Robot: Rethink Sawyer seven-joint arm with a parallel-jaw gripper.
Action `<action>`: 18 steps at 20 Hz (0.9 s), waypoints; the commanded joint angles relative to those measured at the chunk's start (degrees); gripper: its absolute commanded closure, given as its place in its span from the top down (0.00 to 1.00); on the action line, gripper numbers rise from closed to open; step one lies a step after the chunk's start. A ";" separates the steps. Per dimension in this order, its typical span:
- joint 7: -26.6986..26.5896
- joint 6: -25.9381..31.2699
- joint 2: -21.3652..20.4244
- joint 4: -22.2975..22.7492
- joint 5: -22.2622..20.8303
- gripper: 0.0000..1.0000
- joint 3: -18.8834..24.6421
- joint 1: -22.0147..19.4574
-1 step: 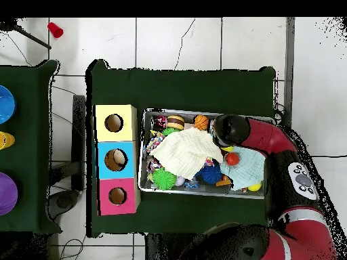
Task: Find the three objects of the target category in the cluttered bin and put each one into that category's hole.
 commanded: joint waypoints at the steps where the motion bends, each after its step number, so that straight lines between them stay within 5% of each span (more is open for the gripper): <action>1: 7.22 -0.20 5.95 0.32 -0.02 1.00 -0.70 1.52; 18: 10.64 -4.18 9.03 -5.95 -0.29 1.00 -8.16 5.30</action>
